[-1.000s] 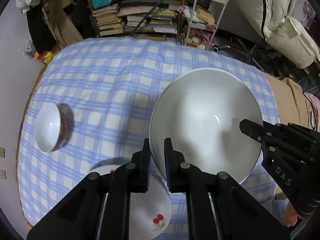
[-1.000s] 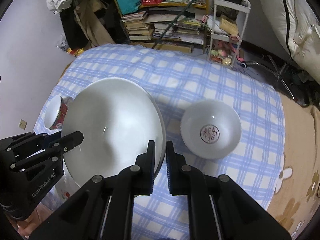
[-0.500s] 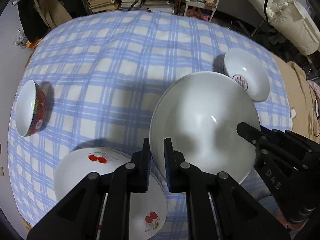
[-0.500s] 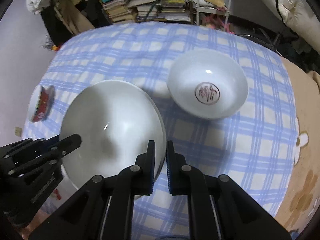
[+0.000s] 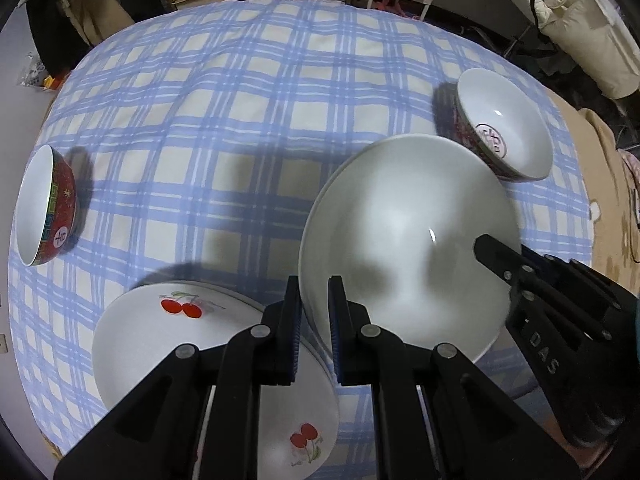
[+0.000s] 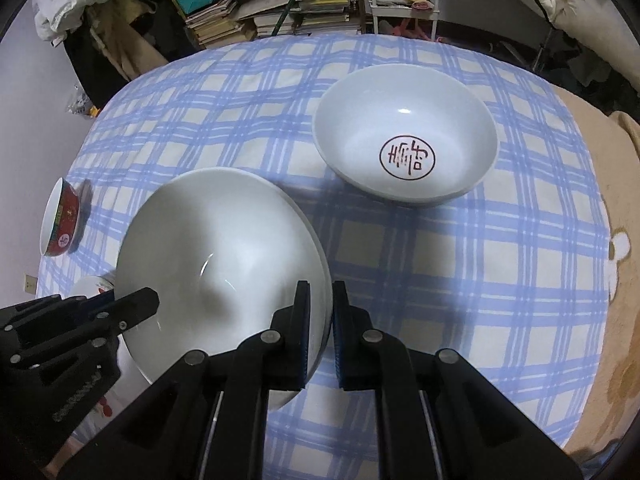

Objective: Organize plates and bowls
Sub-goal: 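Lift the large white bowl with both grippers and carry it across the table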

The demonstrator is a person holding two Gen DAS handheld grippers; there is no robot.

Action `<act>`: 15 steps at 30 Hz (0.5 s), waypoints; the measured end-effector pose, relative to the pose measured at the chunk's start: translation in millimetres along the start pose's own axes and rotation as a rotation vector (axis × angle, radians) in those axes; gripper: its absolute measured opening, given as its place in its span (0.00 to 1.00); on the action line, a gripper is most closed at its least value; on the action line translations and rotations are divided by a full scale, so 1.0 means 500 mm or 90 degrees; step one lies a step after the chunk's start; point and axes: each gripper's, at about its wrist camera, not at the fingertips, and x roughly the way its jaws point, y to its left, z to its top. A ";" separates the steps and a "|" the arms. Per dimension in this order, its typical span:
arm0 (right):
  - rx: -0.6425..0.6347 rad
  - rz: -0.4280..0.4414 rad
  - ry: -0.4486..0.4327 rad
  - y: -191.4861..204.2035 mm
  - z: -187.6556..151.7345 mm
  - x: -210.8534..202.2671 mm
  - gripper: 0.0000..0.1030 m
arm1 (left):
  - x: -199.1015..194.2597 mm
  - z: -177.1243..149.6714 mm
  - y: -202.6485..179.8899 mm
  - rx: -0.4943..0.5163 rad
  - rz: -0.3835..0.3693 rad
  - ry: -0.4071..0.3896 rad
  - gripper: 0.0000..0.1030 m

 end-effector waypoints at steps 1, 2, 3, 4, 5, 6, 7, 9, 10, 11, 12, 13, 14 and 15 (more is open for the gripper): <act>-0.005 -0.004 -0.003 0.005 0.000 0.001 0.11 | 0.001 -0.002 -0.001 0.002 0.004 0.000 0.11; -0.008 -0.008 -0.006 0.008 -0.001 0.001 0.11 | 0.002 -0.002 -0.003 0.006 0.007 -0.002 0.11; -0.013 -0.014 -0.008 0.011 -0.003 0.000 0.12 | 0.004 -0.002 -0.002 0.009 0.008 -0.002 0.11; -0.013 -0.015 -0.009 0.012 -0.002 -0.001 0.13 | 0.004 -0.003 -0.003 0.009 0.008 -0.002 0.11; -0.010 -0.010 -0.009 0.011 -0.002 -0.002 0.15 | 0.003 -0.004 -0.001 0.005 0.008 -0.004 0.11; -0.007 -0.004 -0.008 0.009 -0.002 -0.003 0.14 | -0.001 -0.005 0.001 0.001 0.011 -0.010 0.13; -0.003 0.004 -0.009 0.007 -0.001 -0.006 0.14 | -0.010 -0.008 0.003 0.000 0.022 -0.028 0.14; 0.001 0.008 -0.012 0.002 0.001 -0.010 0.14 | -0.026 -0.012 0.009 -0.003 0.033 -0.050 0.19; 0.003 0.009 -0.014 0.001 0.002 -0.012 0.14 | -0.034 -0.012 0.014 -0.007 0.025 -0.056 0.19; 0.007 0.012 -0.020 -0.003 0.003 -0.019 0.14 | -0.042 -0.012 0.019 -0.011 0.017 -0.059 0.19; 0.010 0.015 -0.024 -0.003 0.003 -0.023 0.14 | -0.048 -0.012 0.022 -0.012 0.012 -0.061 0.19; 0.016 0.021 -0.032 -0.007 0.003 -0.031 0.15 | -0.056 -0.011 0.026 -0.011 0.010 -0.065 0.19; 0.021 0.027 -0.043 -0.011 0.002 -0.043 0.15 | -0.067 -0.011 0.028 -0.008 0.011 -0.070 0.19; 0.022 0.028 -0.054 -0.014 0.001 -0.054 0.15 | -0.079 -0.009 0.031 -0.004 0.014 -0.079 0.19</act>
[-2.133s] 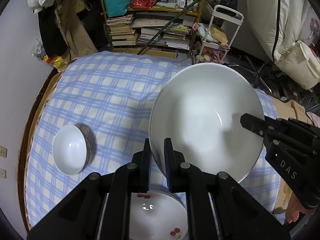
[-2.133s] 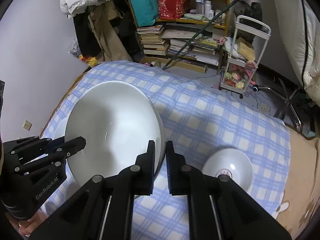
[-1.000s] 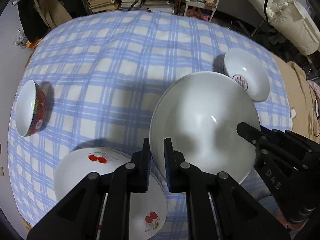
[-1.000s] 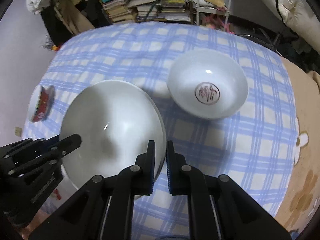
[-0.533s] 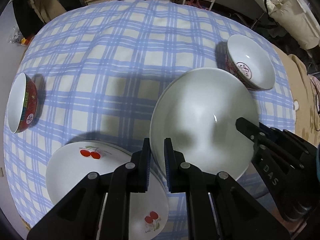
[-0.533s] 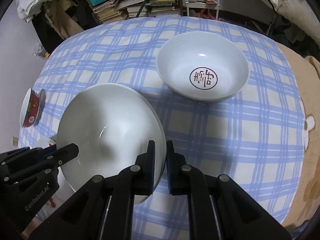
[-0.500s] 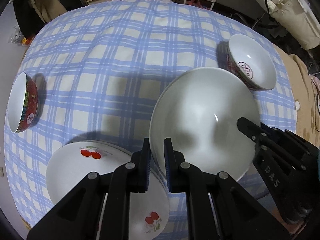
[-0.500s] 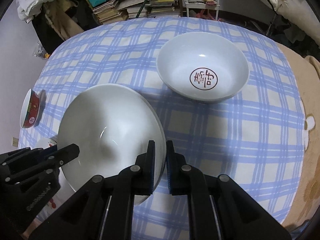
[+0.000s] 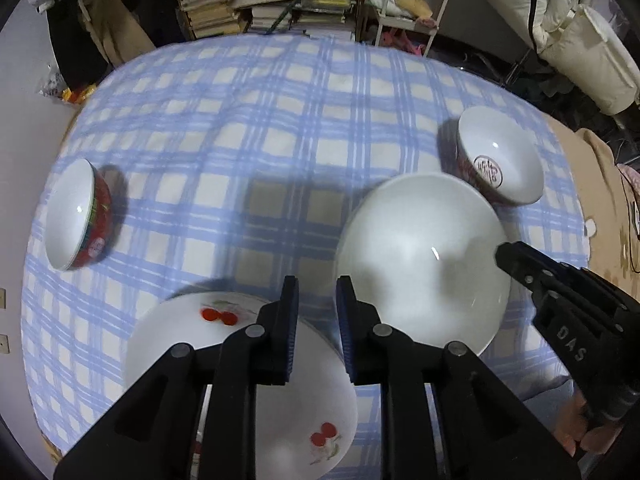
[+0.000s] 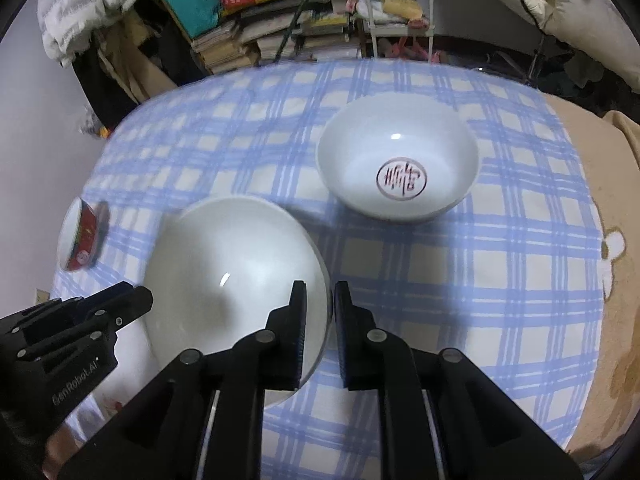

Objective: Organize plates and bowls
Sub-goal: 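Lift the large white bowl with both grippers and carry it across the table, then lower the large bowl onto the cloth and open both grippers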

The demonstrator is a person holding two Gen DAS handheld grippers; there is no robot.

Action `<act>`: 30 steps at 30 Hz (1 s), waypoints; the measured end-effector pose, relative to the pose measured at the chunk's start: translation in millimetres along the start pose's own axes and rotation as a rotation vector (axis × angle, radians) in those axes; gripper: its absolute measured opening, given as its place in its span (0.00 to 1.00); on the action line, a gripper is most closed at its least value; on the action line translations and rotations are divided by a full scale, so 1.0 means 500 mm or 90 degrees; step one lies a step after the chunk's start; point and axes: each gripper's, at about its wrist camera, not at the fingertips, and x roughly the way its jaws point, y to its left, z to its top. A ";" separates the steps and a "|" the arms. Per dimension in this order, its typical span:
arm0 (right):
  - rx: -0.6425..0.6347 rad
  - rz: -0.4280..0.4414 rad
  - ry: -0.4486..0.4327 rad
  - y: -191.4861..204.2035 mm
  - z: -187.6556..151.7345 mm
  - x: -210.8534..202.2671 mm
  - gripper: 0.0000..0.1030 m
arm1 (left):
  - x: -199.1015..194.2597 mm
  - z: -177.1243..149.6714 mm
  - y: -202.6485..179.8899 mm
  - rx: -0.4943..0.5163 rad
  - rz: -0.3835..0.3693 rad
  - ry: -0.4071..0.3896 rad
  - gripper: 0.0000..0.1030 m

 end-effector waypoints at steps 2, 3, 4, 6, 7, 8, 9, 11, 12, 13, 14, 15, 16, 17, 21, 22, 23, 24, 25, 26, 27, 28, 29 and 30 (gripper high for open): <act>-0.004 0.000 -0.014 -0.003 0.003 -0.017 0.17 | -0.016 0.010 0.000 0.005 0.009 -0.015 0.23; -0.006 0.000 -0.020 -0.005 0.005 -0.024 0.19 | -0.025 0.016 0.003 0.007 0.011 -0.022 0.28; -0.005 -0.001 -0.027 -0.009 0.010 -0.033 0.27 | -0.033 0.026 0.005 0.008 0.011 -0.030 0.31; -0.004 -0.002 -0.042 -0.021 0.023 -0.049 0.44 | -0.049 0.041 0.005 0.007 0.011 -0.048 0.45; -0.003 -0.008 -0.054 -0.031 0.034 -0.058 0.51 | -0.057 0.052 0.004 0.005 0.016 -0.062 0.46; -0.003 -0.013 -0.062 -0.037 0.040 -0.063 0.52 | -0.061 0.064 0.005 0.004 0.019 -0.070 0.49; -0.001 -0.020 -0.069 -0.047 0.049 -0.068 0.52 | -0.064 0.075 0.001 0.004 0.022 -0.076 0.53; 0.010 -0.027 -0.070 -0.066 0.064 -0.070 0.65 | -0.065 0.101 -0.004 0.007 0.022 -0.090 0.61; 0.016 -0.027 -0.072 -0.074 0.070 -0.071 0.67 | -0.065 0.110 -0.009 0.015 0.020 -0.097 0.62; 0.020 -0.025 -0.074 -0.085 0.081 -0.071 0.72 | -0.063 0.121 -0.017 0.030 0.022 -0.103 0.62; 0.020 -0.028 -0.075 -0.091 0.087 -0.070 0.77 | -0.061 0.130 -0.023 0.041 0.021 -0.106 0.63; 0.019 -0.034 -0.076 -0.096 0.092 -0.070 0.80 | -0.058 0.138 -0.029 0.050 0.018 -0.109 0.65; 0.016 -0.040 -0.076 -0.104 0.101 -0.068 0.89 | -0.054 0.149 -0.037 0.056 0.011 -0.110 0.67; 0.015 -0.035 -0.074 -0.109 0.105 -0.066 0.97 | -0.049 0.158 -0.042 0.057 0.001 -0.110 0.71; 0.016 -0.019 -0.061 -0.130 0.127 -0.056 0.99 | -0.022 0.184 -0.066 0.053 -0.033 -0.100 0.73; 0.017 -0.015 -0.058 -0.137 0.135 -0.052 0.99 | -0.010 0.192 -0.076 0.052 -0.043 -0.094 0.73; 0.017 -0.015 -0.057 -0.138 0.138 -0.049 0.99 | 0.000 0.197 -0.081 0.052 -0.054 -0.091 0.73; 0.017 -0.018 -0.058 -0.141 0.142 -0.046 0.99 | 0.011 0.203 -0.089 0.055 -0.062 -0.086 0.73; 0.017 -0.023 -0.062 -0.143 0.145 -0.045 0.99 | 0.027 0.210 -0.100 0.060 -0.060 -0.077 0.73; 0.015 -0.032 -0.069 -0.145 0.149 -0.044 0.99 | 0.038 0.216 -0.107 0.063 -0.058 -0.071 0.73; 0.014 -0.034 -0.072 -0.147 0.153 -0.043 0.99 | 0.047 0.220 -0.112 0.064 -0.059 -0.067 0.73; 0.018 -0.033 -0.075 -0.149 0.153 -0.041 0.99 | 0.057 0.223 -0.117 0.058 -0.066 -0.062 0.73; 0.025 -0.034 -0.073 -0.151 0.155 -0.038 0.98 | 0.065 0.225 -0.119 0.051 -0.071 -0.056 0.73; 0.030 -0.034 -0.070 -0.155 0.157 -0.035 0.98 | 0.073 0.226 -0.122 0.046 -0.074 -0.049 0.73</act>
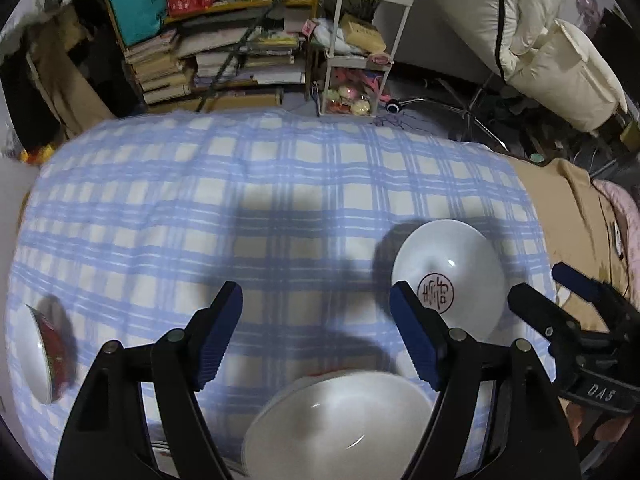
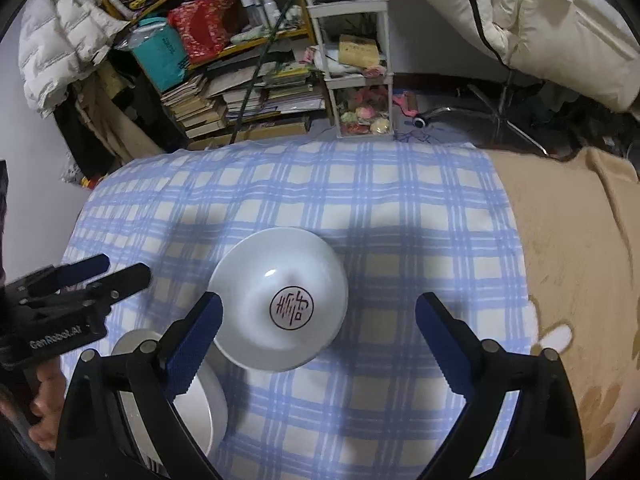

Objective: Organize plates and bowls
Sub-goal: 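Lower the large bowl onto the cloth and open both grippers, then grip the rim of the white bowl with red logo with both grippers, then lift the logo bowl with both grippers and carry it over the large bowl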

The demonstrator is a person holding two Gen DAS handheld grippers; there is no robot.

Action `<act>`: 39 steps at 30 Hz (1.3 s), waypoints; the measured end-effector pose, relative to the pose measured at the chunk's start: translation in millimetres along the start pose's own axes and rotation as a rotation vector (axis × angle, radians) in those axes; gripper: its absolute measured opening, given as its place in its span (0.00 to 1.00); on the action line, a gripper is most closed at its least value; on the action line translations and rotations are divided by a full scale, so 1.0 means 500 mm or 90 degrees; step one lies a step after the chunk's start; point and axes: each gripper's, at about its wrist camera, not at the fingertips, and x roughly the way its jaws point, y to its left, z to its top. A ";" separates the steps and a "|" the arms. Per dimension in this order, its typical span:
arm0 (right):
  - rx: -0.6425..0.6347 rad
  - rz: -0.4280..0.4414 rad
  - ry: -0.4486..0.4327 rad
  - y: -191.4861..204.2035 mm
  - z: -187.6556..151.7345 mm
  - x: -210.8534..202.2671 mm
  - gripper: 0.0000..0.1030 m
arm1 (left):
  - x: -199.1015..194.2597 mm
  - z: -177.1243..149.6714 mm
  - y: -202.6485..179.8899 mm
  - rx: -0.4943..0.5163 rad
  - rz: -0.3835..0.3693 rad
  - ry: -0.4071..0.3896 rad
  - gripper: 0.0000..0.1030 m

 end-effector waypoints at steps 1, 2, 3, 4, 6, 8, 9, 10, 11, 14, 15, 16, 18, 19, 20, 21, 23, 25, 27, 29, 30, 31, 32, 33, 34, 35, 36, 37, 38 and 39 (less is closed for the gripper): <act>0.007 -0.003 0.001 -0.004 0.001 0.007 0.98 | 0.011 0.002 -0.005 0.001 -0.007 0.009 0.73; 0.008 -0.007 0.001 -0.006 0.002 0.012 0.98 | 0.019 0.002 -0.009 0.007 -0.008 0.016 0.73; 0.007 -0.009 0.002 -0.008 0.003 0.016 0.98 | 0.026 0.002 -0.014 0.017 -0.006 0.024 0.73; 0.005 -0.015 0.004 -0.009 0.004 0.023 0.97 | 0.037 0.004 -0.024 0.032 -0.002 0.033 0.73; 0.000 -0.021 0.012 -0.009 0.004 0.034 0.95 | 0.049 0.005 -0.033 0.046 0.008 0.038 0.73; 0.001 -0.020 0.019 -0.015 0.005 0.044 0.95 | 0.064 0.008 -0.042 0.052 0.008 0.047 0.73; 0.003 -0.021 0.021 -0.018 0.005 0.047 0.94 | 0.068 0.009 -0.043 0.052 0.005 0.051 0.73; 0.007 -0.023 0.023 -0.024 0.005 0.051 0.92 | 0.075 0.011 -0.045 0.048 0.000 0.057 0.73; 0.010 -0.025 0.025 -0.027 0.005 0.054 0.89 | 0.081 0.013 -0.046 0.044 -0.004 0.063 0.73; 0.022 -0.027 0.039 -0.042 0.006 0.068 0.78 | 0.099 0.017 -0.057 0.052 -0.020 0.082 0.73; 0.029 -0.023 0.046 -0.047 0.006 0.074 0.75 | 0.107 0.017 -0.064 0.063 -0.027 0.089 0.72; 0.035 -0.019 0.053 -0.051 0.005 0.079 0.70 | 0.112 0.016 -0.068 0.072 -0.029 0.093 0.72; 0.045 -0.007 0.066 -0.057 0.004 0.091 0.57 | 0.119 0.013 -0.078 0.082 -0.031 0.093 0.66; 0.049 -0.001 0.072 -0.059 0.004 0.097 0.47 | 0.124 0.012 -0.084 0.086 -0.036 0.094 0.61; 0.052 0.004 0.079 -0.059 0.003 0.102 0.41 | 0.128 0.010 -0.087 0.086 -0.043 0.099 0.46; 0.056 0.012 0.086 -0.059 0.003 0.108 0.41 | 0.134 0.007 -0.089 0.080 -0.053 0.109 0.32; 0.060 0.031 0.102 -0.057 -0.004 0.124 0.30 | 0.147 0.003 -0.095 0.074 -0.065 0.129 0.20; 0.059 0.040 0.117 -0.054 -0.012 0.135 0.21 | 0.155 -0.001 -0.106 0.080 -0.059 0.133 0.13; 0.063 0.059 0.125 -0.052 -0.020 0.141 0.16 | 0.151 -0.004 -0.114 0.085 -0.053 0.128 0.11; 0.050 0.047 0.121 -0.043 -0.024 0.139 0.15 | 0.136 -0.006 -0.126 0.086 -0.041 0.113 0.11; 0.042 0.036 0.118 -0.038 -0.026 0.136 0.15 | 0.129 -0.007 -0.130 0.089 -0.036 0.108 0.11; 0.041 0.033 0.117 -0.037 -0.028 0.134 0.15 | 0.120 -0.007 -0.133 0.092 -0.032 0.103 0.11; 0.044 0.031 0.118 -0.036 -0.031 0.130 0.15 | 0.113 -0.008 -0.135 0.094 -0.032 0.102 0.11; 0.047 0.033 0.119 -0.037 -0.032 0.127 0.15 | 0.109 -0.008 -0.136 0.095 -0.032 0.101 0.11; 0.047 0.035 0.118 -0.036 -0.034 0.120 0.15 | 0.101 -0.009 -0.134 0.093 -0.035 0.101 0.11; 0.046 0.035 0.113 -0.033 -0.035 0.111 0.15 | 0.092 -0.010 -0.132 0.092 -0.039 0.099 0.11; 0.043 0.033 0.105 -0.028 -0.037 0.099 0.15 | 0.082 -0.012 -0.130 0.093 -0.040 0.096 0.11; 0.040 0.032 0.099 -0.024 -0.036 0.093 0.15 | 0.069 -0.012 -0.128 0.094 -0.039 0.091 0.11; 0.038 0.031 0.090 -0.019 -0.035 0.078 0.15 | 0.058 -0.013 -0.126 0.094 -0.038 0.087 0.11; 0.038 0.033 0.083 -0.015 -0.033 0.068 0.15 | 0.046 -0.015 -0.123 0.094 -0.035 0.082 0.11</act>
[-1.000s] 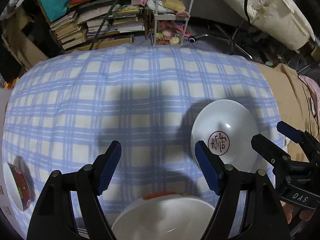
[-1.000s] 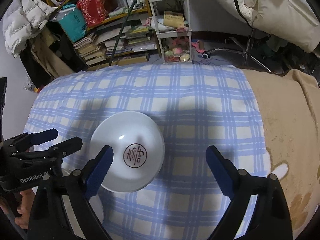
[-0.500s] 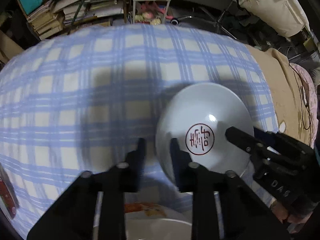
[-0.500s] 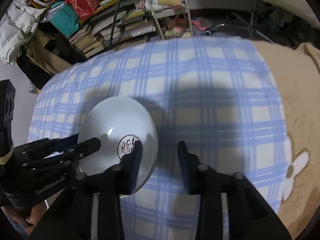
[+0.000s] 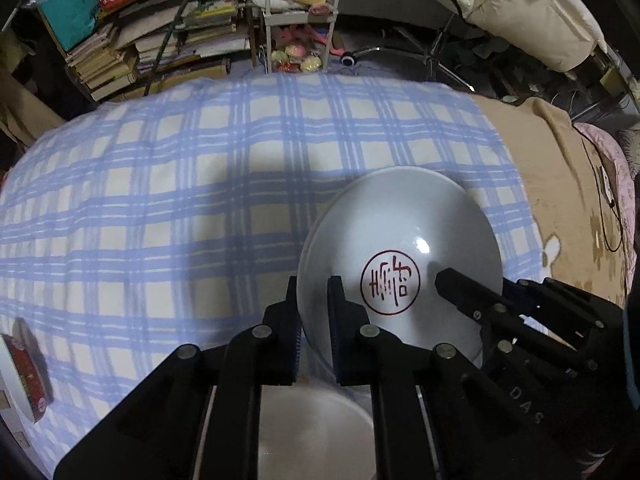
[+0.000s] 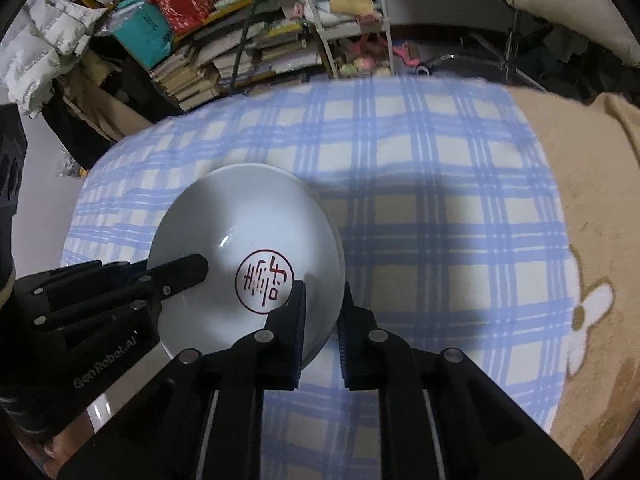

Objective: Organize plates and bowls
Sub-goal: 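Lift the logo bowl with both grippers and carry it over the large bowl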

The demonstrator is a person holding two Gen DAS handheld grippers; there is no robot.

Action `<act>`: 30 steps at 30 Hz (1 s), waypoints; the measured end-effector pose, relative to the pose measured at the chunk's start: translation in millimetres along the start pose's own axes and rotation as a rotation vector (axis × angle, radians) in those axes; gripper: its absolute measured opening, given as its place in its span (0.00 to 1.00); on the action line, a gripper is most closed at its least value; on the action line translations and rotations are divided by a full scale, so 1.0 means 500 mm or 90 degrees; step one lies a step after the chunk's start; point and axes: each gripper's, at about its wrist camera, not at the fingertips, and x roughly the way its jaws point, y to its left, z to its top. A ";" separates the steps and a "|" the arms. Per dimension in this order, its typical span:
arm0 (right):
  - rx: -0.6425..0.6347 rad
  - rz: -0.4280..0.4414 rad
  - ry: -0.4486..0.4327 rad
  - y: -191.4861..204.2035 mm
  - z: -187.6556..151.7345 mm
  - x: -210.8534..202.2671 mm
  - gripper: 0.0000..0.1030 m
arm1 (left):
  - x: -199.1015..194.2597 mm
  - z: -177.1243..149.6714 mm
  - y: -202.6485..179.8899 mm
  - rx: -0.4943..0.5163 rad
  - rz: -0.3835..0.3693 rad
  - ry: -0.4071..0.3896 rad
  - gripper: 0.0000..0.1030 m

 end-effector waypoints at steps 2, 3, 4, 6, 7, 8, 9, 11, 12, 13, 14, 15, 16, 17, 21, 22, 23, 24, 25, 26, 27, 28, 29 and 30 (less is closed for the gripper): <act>-0.003 0.003 -0.017 0.015 -0.002 -0.028 0.15 | -0.027 -0.007 0.008 -0.001 0.002 -0.010 0.11; -0.005 0.005 -0.025 0.022 -0.003 -0.039 0.15 | -0.045 -0.014 0.013 -0.003 0.001 -0.016 0.11; -0.007 0.007 -0.032 0.030 -0.005 -0.052 0.15 | -0.057 -0.017 0.018 -0.004 0.003 -0.020 0.11; -0.009 0.017 -0.046 0.048 -0.009 -0.073 0.16 | -0.084 -0.031 0.026 -0.006 0.006 -0.029 0.11; -0.010 0.023 -0.052 0.059 -0.012 -0.084 0.16 | -0.100 -0.041 0.031 -0.006 0.011 -0.034 0.11; -0.012 0.025 -0.054 0.067 -0.015 -0.090 0.16 | -0.111 -0.048 0.033 -0.007 0.016 -0.037 0.11; -0.014 0.027 -0.057 0.074 -0.018 -0.095 0.16 | -0.122 -0.055 0.038 -0.008 0.022 -0.041 0.11; -0.020 0.033 -0.060 0.095 -0.029 -0.107 0.16 | -0.145 -0.072 0.044 -0.012 0.035 -0.051 0.11; -0.024 0.036 -0.061 0.106 -0.036 -0.112 0.16 | -0.153 -0.079 0.049 -0.014 0.039 -0.053 0.11; -0.027 0.037 -0.062 0.112 -0.038 -0.114 0.16 | -0.161 -0.088 0.053 -0.017 0.041 -0.054 0.11; -0.034 0.039 -0.064 0.123 -0.046 -0.119 0.16 | -0.170 -0.101 0.059 -0.019 0.043 -0.053 0.11; -0.037 0.040 -0.067 0.130 -0.051 -0.123 0.16 | -0.175 -0.109 0.062 -0.020 0.046 -0.054 0.11; -0.039 0.042 -0.068 0.135 -0.059 -0.128 0.16 | -0.180 -0.118 0.066 -0.021 0.051 -0.054 0.11; -0.040 0.045 -0.069 0.143 -0.067 -0.131 0.16 | -0.184 -0.129 0.069 -0.022 0.056 -0.055 0.11; -0.050 0.047 -0.071 0.166 -0.093 -0.139 0.16 | -0.190 -0.166 0.081 -0.034 0.063 -0.050 0.14; -0.053 0.047 -0.072 0.172 -0.099 -0.141 0.16 | -0.190 -0.177 0.084 -0.036 0.063 -0.048 0.14; -0.055 0.048 -0.073 0.178 -0.106 -0.142 0.16 | -0.190 -0.187 0.086 -0.038 0.066 -0.047 0.15; -0.057 0.050 -0.072 0.180 -0.112 -0.142 0.16 | -0.188 -0.195 0.088 -0.039 0.068 -0.047 0.15; -0.058 0.052 -0.070 0.184 -0.117 -0.140 0.16 | -0.186 -0.204 0.090 -0.043 0.068 -0.046 0.15; -0.059 0.054 -0.068 0.189 -0.125 -0.136 0.16 | -0.184 -0.213 0.094 -0.049 0.068 -0.044 0.15; -0.059 0.056 -0.067 0.191 -0.129 -0.135 0.16 | -0.182 -0.220 0.099 -0.056 0.067 -0.042 0.15; -0.061 0.058 -0.066 0.196 -0.138 -0.129 0.16 | -0.178 -0.228 0.104 -0.063 0.067 -0.038 0.15; -0.064 0.058 -0.066 0.198 -0.144 -0.124 0.16 | -0.176 -0.235 0.108 -0.065 0.067 -0.037 0.15; -0.065 0.060 -0.067 0.201 -0.150 -0.121 0.16 | -0.172 -0.241 0.110 -0.067 0.069 -0.035 0.15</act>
